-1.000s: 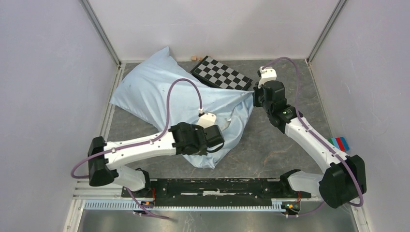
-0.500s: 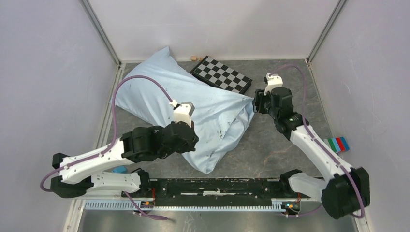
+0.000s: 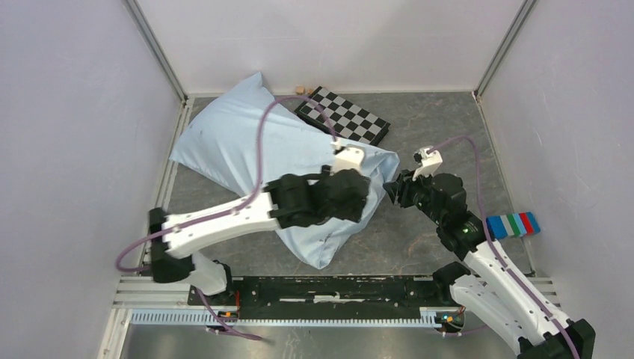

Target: Put the pillow into the pillowcase

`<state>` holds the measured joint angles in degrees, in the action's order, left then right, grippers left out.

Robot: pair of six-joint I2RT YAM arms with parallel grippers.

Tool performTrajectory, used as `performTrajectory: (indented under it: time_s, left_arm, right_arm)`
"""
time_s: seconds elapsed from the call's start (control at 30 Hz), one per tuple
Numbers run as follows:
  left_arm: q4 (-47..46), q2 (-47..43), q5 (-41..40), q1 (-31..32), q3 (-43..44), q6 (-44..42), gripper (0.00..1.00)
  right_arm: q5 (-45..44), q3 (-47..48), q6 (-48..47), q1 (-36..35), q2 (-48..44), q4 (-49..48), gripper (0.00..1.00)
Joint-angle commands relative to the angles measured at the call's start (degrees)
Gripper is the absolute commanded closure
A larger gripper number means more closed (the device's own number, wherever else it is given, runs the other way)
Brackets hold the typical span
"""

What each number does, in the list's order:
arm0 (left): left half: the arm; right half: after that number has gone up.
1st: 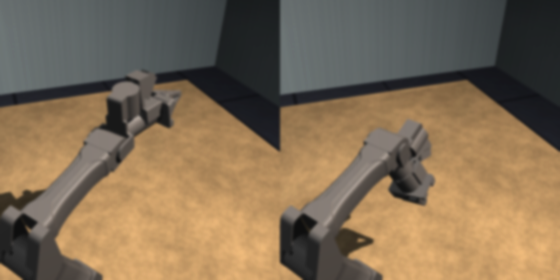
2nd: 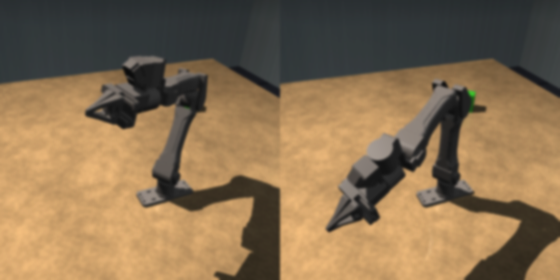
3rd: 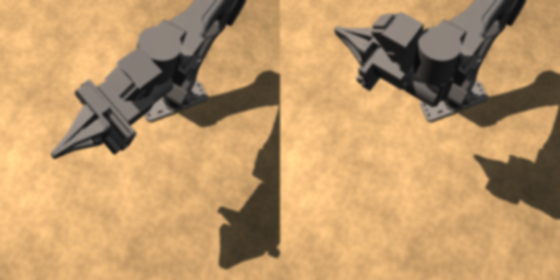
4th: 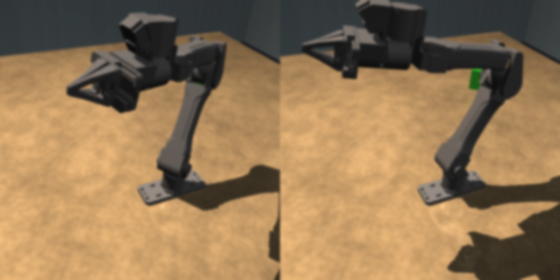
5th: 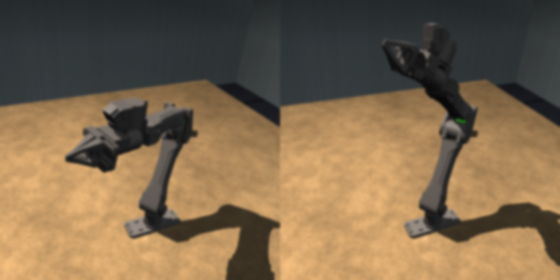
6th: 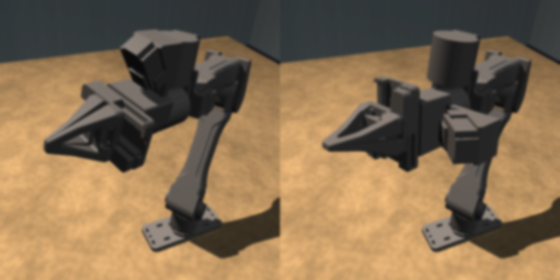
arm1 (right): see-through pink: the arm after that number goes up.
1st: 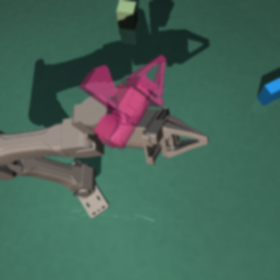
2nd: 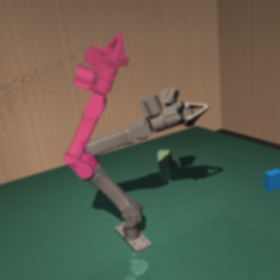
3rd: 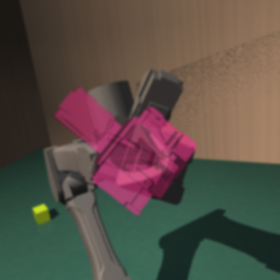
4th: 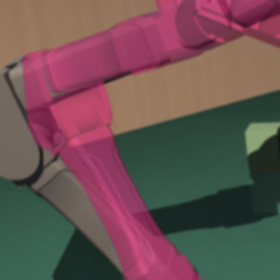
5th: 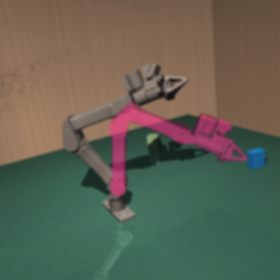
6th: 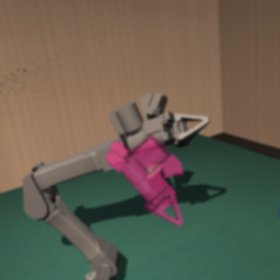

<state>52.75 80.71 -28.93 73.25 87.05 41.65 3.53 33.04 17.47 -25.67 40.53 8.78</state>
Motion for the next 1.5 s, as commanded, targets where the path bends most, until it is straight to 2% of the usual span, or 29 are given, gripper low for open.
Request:
performTrajectory:
  time_s: [0.0,0.17,0.43,0.53,0.6,0.67,0.73,0.87,0.97,1.1,1.23,1.47]
  left_arm:
    - [5.29,13.56,-4.42,0.27,9.70,-6.54,0.27]
    - [10.44,24.89,-15.42,-0.07,15.43,-8.30,0.20]
    - [10.39,32.63,-23.86,-3.79,15.80,-8.75,0.24]
    - [8.41,33.01,-25.22,-4.58,15.27,-10.29,0.36]
    - [8.26,32.90,-25.08,-5.24,15.68,-10.42,0.60]
    - [8.20,32.16,-25.33,-5.42,15.96,-11.10,0.75]
    - [8.07,30.75,-24.55,-5.41,15.85,-11.30,0.85]
    - [7.60,27.34,-21.92,-5.47,15.64,-11.40,0.94]
    - [7.04,25.61,-19.61,-5.42,15.99,-11.52,0.95]
    - [7.09,23.47,-16.15,-5.43,17.38,-11.59,0.96]
    - [7.64,21.49,-14.05,-5.49,19.09,-11.79,0.96]
    - [8.25,19.61,-11.01,-5.63,20.96,-12.25,0.96]
  right_arm:
    - [-7.03,-2.16,4.87,-0.26,-2.06,2.90,0.56]
    - [-12.50,-5.39,8.02,-0.28,-9.09,5.33,0.56]
    - [-9.16,-7.90,9.81,-0.26,-13.05,4.95,0.56]
    - [-5.35,-8.40,9.44,-0.21,-12.85,2.77,0.56]
    - [-1.41,-8.57,9.75,-0.25,-11.71,1.04,0.56]
    - [1.52,-8.60,10.51,-0.44,-10.77,-0.25,0.57]
    - [2.92,-8.55,11.60,-0.88,-10.63,-1.44,0.56]
    - [4.29,-8.24,14.31,-3.08,-9.21,-4.10,0.56]
    - [2.80,-8.36,16.15,-6.62,-6.65,-6.82,0.49]
    - [-5.18,-6.43,16.10,-11.89,-2.15,-7.00,0.36]
    - [-11.41,-5.02,15.06,-12.30,0.80,-6.12,0.32]
    - [-14.19,-4.03,15.73,-12.55,3.96,-8.25,0.25]
